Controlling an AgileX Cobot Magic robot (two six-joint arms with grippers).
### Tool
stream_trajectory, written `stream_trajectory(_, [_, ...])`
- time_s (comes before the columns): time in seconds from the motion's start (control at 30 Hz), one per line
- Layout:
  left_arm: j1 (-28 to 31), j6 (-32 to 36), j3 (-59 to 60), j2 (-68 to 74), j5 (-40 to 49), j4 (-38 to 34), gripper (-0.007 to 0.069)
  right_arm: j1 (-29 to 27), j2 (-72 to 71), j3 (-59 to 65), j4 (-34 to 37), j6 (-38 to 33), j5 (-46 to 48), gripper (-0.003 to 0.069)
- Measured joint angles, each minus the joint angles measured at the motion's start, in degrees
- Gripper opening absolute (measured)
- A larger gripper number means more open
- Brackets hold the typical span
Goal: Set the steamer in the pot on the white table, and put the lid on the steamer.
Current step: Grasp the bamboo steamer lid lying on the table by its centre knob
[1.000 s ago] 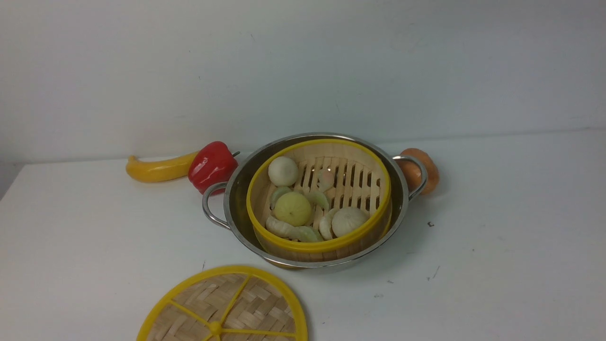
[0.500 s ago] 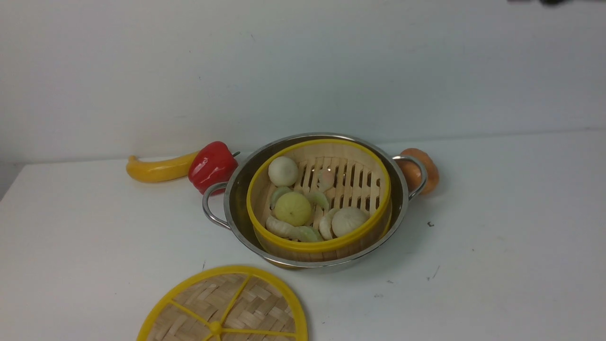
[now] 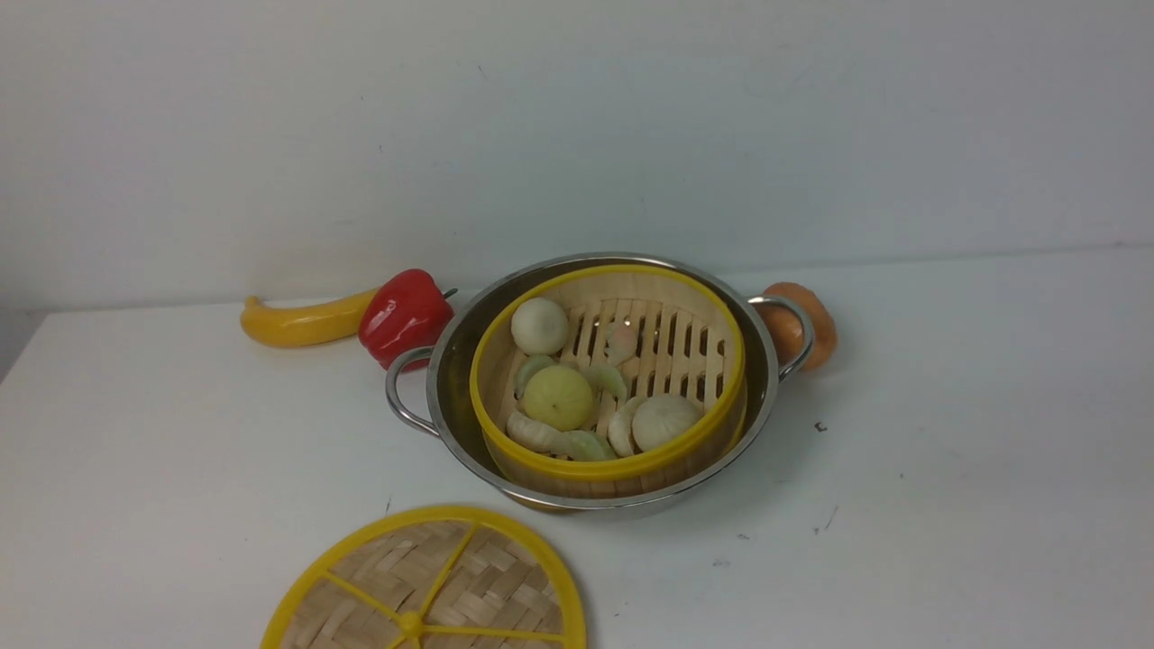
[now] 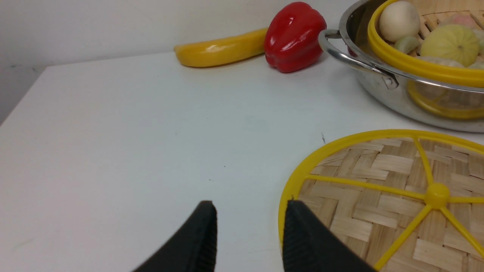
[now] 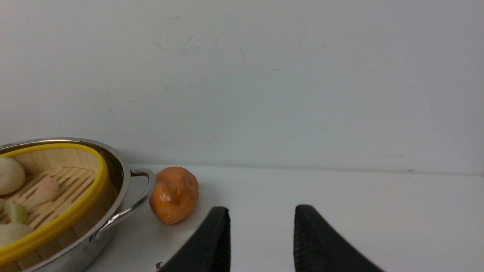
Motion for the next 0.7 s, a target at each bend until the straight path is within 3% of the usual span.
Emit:
stream_trajectory(0.37, [0.0, 0.0, 0.0, 0.0, 0.0, 0.0, 0.0241, -0.1, -19.0, -1.1, -0.4, 1.4, 23.7, 0.0251])
stream_trajectory(0.7, [0.0, 0.0, 0.0, 0.0, 0.0, 0.0, 0.0241, -0.1, -31.2, -0.9, -10.1, 3.8, 30.7, 0.0251])
